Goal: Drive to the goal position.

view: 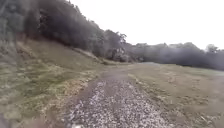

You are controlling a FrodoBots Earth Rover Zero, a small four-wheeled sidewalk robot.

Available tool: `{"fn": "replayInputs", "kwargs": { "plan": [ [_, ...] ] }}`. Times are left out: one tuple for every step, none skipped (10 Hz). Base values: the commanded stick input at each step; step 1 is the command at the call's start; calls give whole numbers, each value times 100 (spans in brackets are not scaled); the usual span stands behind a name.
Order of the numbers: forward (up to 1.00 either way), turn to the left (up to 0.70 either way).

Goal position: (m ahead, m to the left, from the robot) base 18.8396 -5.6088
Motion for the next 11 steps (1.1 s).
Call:
{"fn": "replayInputs", "kwargs": {
  "plan": [
    [45,-27],
    [45,-27],
    [45,-8],
    [45,0],
    [45,0],
    [45,0],
    [45,0],
    [45,0],
    [45,0],
    [45,0],
    [45,0]
  ]
}}
